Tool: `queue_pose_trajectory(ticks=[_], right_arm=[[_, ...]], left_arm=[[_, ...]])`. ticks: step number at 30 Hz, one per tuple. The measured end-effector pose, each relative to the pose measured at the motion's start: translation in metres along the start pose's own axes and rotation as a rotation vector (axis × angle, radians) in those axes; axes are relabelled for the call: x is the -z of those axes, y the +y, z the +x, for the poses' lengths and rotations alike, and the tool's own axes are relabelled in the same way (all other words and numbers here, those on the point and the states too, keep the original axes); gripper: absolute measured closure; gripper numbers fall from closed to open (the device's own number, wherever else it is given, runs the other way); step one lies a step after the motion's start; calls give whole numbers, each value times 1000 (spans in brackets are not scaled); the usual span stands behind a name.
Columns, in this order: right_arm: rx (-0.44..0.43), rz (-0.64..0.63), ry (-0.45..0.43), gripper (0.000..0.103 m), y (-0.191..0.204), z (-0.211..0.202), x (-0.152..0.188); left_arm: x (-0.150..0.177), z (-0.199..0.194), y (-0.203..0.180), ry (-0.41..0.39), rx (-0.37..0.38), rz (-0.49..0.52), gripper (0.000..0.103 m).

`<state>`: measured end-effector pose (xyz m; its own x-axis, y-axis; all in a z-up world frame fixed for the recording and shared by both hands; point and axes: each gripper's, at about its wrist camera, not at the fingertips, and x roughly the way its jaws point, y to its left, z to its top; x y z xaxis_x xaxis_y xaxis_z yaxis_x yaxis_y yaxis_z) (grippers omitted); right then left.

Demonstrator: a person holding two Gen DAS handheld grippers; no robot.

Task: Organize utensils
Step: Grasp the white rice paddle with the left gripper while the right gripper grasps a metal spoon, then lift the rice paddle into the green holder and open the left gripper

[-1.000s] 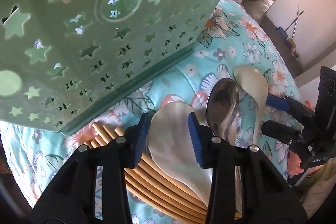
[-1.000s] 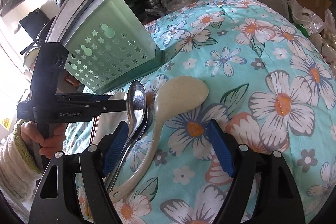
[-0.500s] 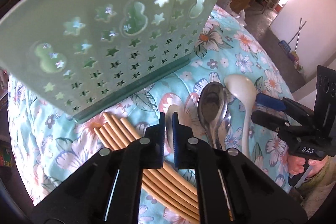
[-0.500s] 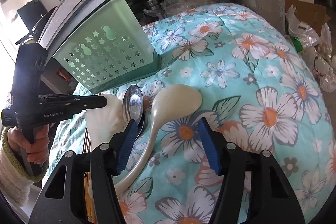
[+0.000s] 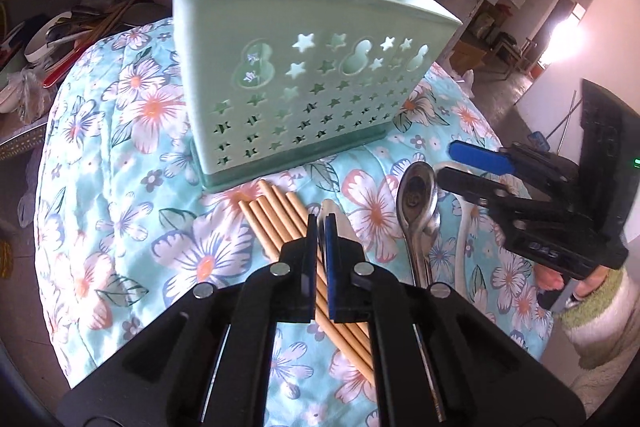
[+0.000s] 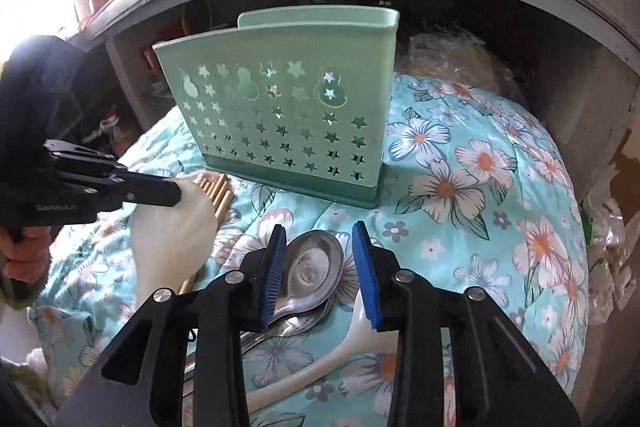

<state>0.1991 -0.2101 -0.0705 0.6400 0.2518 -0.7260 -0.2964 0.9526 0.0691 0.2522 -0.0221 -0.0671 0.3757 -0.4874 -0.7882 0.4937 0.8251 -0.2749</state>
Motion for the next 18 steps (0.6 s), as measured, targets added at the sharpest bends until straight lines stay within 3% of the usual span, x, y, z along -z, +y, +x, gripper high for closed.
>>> queue_pose_trajectory(ticks=[7, 18], right_arm=[[7, -34, 94, 89, -2, 29, -3], [46, -47, 56, 99, 4, 8, -7]], left_arm=[[9, -14, 12, -16, 13, -11, 100], [13, -14, 17, -44, 12, -23, 100]])
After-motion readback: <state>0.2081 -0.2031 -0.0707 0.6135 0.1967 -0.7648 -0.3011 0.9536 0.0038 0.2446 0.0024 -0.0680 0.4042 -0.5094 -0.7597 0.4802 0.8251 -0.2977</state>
